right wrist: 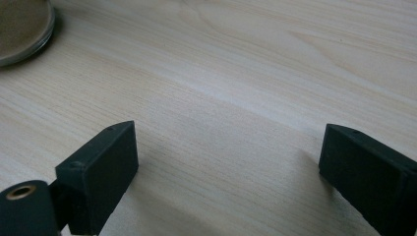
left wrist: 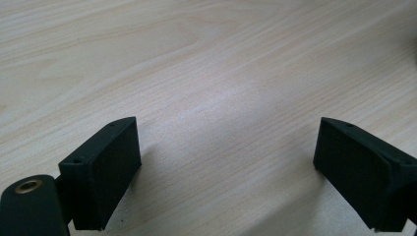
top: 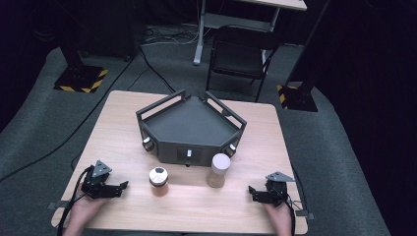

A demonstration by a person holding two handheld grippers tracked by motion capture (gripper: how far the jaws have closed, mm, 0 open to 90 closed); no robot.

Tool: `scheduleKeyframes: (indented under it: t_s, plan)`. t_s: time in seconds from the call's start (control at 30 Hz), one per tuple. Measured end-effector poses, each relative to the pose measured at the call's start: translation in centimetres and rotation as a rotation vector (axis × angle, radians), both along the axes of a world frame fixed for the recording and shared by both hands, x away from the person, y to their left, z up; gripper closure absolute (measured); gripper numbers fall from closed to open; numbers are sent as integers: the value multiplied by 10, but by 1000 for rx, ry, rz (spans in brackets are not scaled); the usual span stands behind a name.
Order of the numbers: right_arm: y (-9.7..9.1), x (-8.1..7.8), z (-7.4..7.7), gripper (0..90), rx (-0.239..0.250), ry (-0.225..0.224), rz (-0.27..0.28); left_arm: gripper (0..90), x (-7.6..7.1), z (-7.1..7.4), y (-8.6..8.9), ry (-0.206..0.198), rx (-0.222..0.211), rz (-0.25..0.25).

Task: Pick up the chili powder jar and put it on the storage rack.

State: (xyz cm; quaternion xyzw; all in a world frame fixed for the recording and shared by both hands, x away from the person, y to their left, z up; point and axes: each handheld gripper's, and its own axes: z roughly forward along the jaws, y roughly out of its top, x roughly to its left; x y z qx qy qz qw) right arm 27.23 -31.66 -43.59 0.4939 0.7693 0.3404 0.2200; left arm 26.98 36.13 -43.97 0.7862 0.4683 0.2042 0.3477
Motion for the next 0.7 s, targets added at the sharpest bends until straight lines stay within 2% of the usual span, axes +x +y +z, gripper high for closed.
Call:
scheduleKeyframes:
  t_s: [0.6,0.7]
  plan:
    - [0,0,0,68,0,0,1,104,-1,1,5,-10,-5,-43]
    - [0,0,0,69,0,0,1,105,-2,2,7,-21,-23,-60]
